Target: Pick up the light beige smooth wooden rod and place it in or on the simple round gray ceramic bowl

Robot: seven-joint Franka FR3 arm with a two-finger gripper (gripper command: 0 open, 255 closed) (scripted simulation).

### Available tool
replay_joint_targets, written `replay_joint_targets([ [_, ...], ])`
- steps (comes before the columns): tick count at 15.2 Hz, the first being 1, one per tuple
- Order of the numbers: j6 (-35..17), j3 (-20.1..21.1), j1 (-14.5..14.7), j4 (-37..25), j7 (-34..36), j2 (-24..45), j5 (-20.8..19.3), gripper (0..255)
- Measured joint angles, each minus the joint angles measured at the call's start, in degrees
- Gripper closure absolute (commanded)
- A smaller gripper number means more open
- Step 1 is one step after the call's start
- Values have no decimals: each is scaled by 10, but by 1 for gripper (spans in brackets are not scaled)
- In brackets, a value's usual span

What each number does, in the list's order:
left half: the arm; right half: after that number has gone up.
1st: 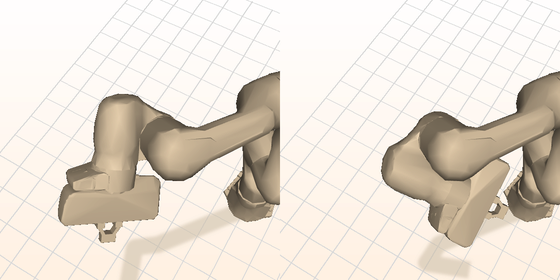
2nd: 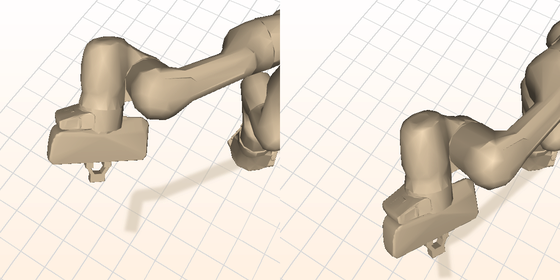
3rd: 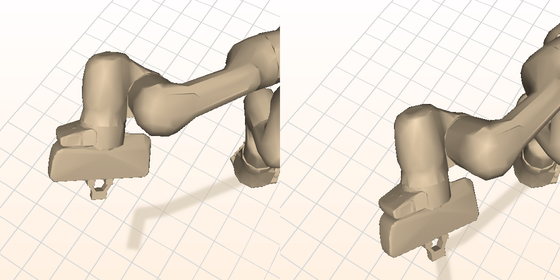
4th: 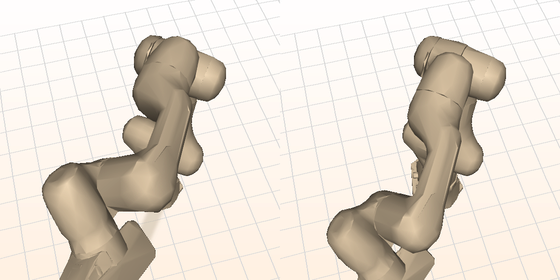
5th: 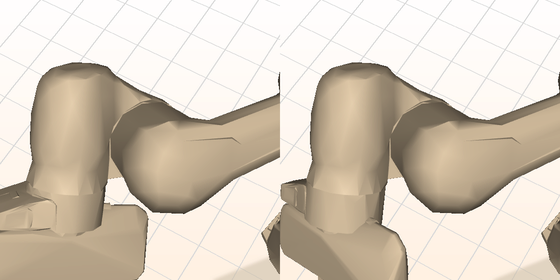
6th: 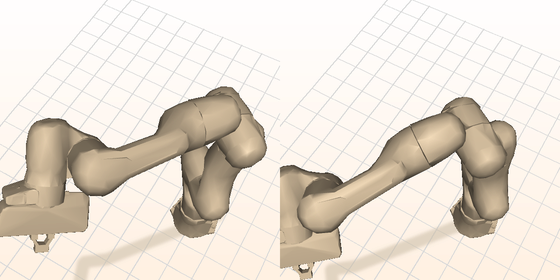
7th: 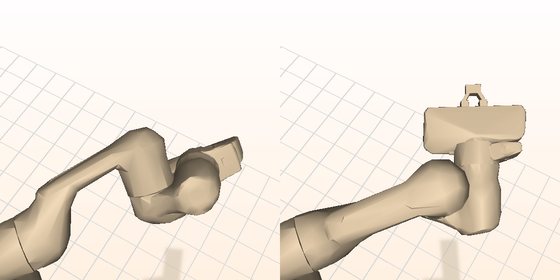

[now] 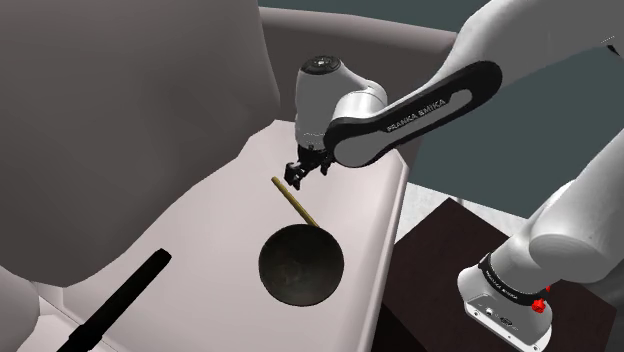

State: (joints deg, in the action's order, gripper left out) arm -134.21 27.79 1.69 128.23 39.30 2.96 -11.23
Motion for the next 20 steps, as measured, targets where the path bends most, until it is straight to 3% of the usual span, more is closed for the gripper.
replay_joint_targets([
  [6,-12,-7,38,-70,91,127,-93,0],
  [13,-47,-26,50,-76,117,177,-133,0],
  [19,-51,-28,51,-74,119,181,-137,0],
  [20,-51,-28,51,-74,119,181,-137,255],
])
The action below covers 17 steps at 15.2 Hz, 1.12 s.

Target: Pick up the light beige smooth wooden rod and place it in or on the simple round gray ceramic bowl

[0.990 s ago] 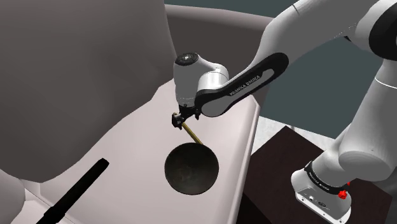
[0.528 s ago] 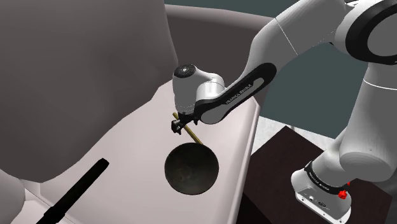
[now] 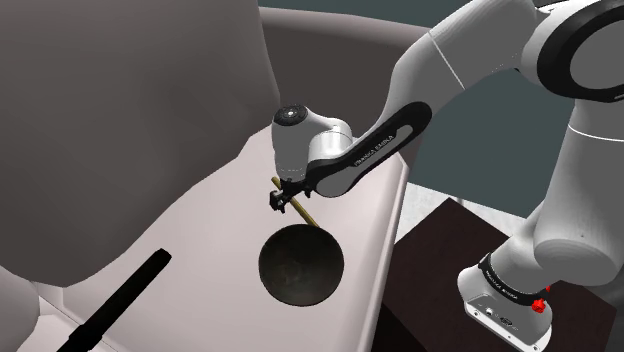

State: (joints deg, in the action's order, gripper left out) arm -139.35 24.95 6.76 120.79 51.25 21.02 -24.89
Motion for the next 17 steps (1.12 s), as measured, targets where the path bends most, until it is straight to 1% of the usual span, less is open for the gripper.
replay_joint_targets([
  [10,-1,2,0,0,-1,-3,1,255],
  [17,32,15,-12,-3,-25,-35,30,255],
])
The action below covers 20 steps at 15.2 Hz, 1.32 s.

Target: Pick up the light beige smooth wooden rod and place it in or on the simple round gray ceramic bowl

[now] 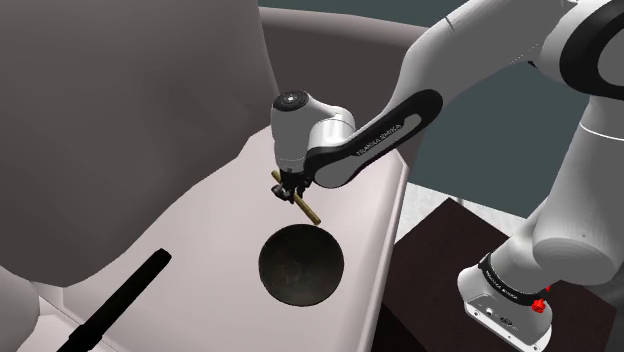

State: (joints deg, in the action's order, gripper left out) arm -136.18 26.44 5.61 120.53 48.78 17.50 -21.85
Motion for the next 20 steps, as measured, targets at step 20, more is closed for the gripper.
replay_joint_targets([
  [20,124,27,-18,-50,-67,-93,82,255],
])
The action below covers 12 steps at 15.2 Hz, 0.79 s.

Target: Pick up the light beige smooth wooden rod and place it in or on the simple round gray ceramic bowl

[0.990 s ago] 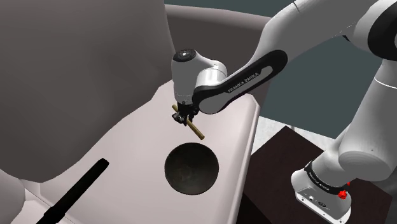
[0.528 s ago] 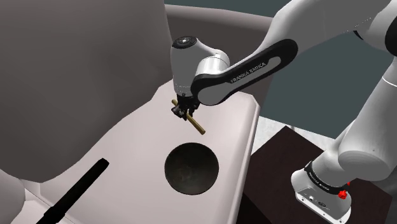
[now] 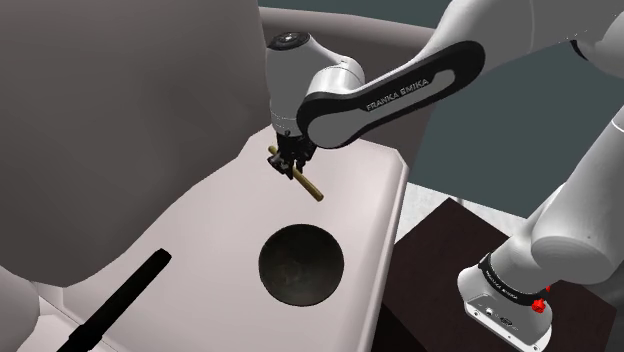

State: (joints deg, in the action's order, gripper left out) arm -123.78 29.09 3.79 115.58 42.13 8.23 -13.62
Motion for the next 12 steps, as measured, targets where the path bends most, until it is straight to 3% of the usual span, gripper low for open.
replay_joint_targets([
  [7,47,3,-3,-28,-19,-24,20,255],
  [12,50,24,17,10,13,-66,42,255],
])
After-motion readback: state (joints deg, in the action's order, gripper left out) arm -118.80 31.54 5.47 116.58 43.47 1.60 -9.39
